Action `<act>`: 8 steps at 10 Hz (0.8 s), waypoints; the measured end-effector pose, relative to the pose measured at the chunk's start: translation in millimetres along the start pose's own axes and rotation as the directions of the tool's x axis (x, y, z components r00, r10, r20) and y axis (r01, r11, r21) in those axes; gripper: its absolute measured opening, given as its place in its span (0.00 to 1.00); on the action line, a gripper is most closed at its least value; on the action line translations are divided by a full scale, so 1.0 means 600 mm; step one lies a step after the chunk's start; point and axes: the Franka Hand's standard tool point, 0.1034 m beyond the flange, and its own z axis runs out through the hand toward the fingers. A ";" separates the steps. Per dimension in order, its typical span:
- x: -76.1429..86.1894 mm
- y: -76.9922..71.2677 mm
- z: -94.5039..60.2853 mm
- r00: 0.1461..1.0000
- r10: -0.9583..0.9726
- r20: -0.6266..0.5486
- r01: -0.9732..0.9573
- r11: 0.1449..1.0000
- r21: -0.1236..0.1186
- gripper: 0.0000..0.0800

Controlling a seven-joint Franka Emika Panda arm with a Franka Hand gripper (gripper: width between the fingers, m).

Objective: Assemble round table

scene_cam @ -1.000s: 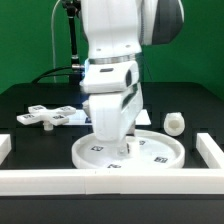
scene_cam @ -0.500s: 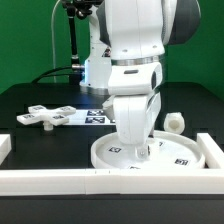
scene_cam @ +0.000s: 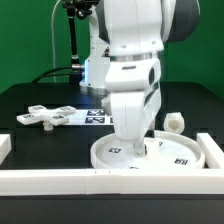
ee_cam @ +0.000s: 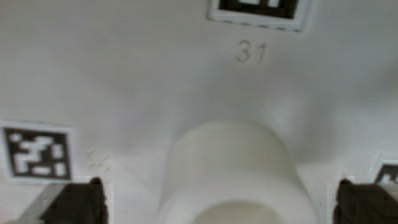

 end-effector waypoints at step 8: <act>0.034 -0.122 -0.077 0.908 0.419 -0.010 -0.419 0.907 -0.048 0.81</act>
Offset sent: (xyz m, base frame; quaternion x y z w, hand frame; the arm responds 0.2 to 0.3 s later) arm -0.0450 -0.0227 0.0416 -0.0545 -0.0117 0.1008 0.9933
